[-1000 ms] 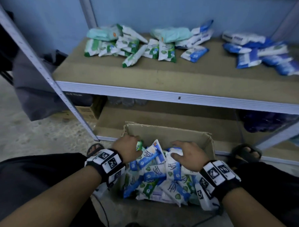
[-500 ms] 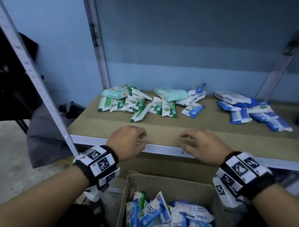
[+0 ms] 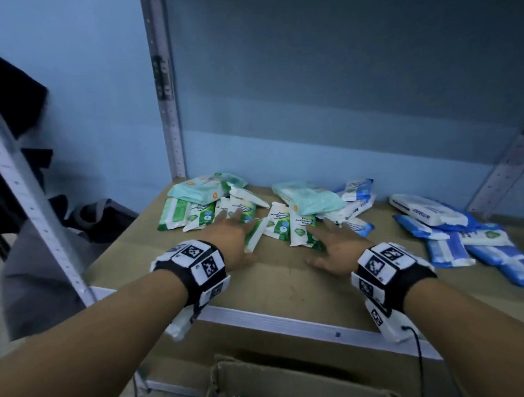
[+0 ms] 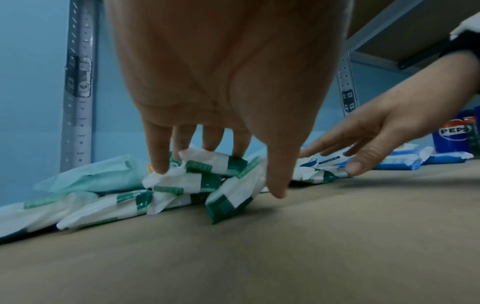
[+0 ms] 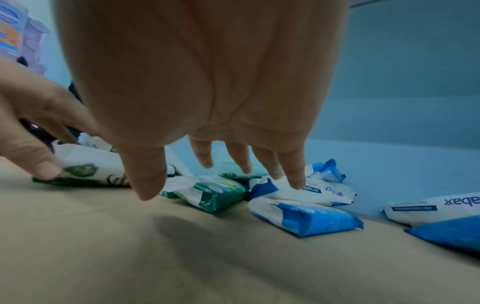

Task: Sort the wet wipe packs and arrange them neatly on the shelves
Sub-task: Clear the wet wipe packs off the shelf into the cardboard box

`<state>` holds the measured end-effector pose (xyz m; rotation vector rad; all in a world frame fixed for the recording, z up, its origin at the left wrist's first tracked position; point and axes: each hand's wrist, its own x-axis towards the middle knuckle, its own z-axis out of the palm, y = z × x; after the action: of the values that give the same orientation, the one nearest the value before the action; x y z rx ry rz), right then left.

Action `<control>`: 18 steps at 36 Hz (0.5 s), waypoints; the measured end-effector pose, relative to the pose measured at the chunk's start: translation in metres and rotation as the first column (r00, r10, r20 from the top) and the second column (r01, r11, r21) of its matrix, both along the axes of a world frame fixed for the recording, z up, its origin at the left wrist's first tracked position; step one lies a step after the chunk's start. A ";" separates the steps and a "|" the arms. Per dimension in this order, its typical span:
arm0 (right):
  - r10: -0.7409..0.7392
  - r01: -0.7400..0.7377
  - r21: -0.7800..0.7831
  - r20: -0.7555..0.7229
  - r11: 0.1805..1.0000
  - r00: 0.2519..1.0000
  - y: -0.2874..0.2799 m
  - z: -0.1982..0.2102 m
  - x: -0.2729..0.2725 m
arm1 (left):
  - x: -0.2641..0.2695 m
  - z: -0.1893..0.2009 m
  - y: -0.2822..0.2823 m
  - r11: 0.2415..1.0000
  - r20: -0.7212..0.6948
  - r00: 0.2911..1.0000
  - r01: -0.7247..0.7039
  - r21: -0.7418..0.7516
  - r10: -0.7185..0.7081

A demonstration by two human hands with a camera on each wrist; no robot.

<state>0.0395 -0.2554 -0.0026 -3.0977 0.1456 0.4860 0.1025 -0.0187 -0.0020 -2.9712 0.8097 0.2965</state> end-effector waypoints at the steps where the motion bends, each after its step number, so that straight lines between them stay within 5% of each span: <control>1: -0.012 0.012 0.006 -0.004 1.000 1.000 0.000 -0.002 0.007 | 0.001 -0.001 -0.001 1.000 0.003 1.000 0.010 0.014 -0.010; 9: -0.042 0.043 0.041 -0.021 0.998 0.999 -0.004 -0.019 0.023 | -0.009 -0.010 0.005 0.998 0.140 0.989 0.059 -0.014 -0.056; 18: -0.105 0.102 0.121 0.024 0.987 0.994 -0.004 -0.018 -0.006 | -0.060 -0.015 0.049 0.955 0.086 0.996 0.035 -0.294 -0.010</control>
<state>0.0335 -0.2590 -0.0203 -2.9610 0.2659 0.4280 0.0421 0.0305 -0.0175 -3.2183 0.9543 0.0506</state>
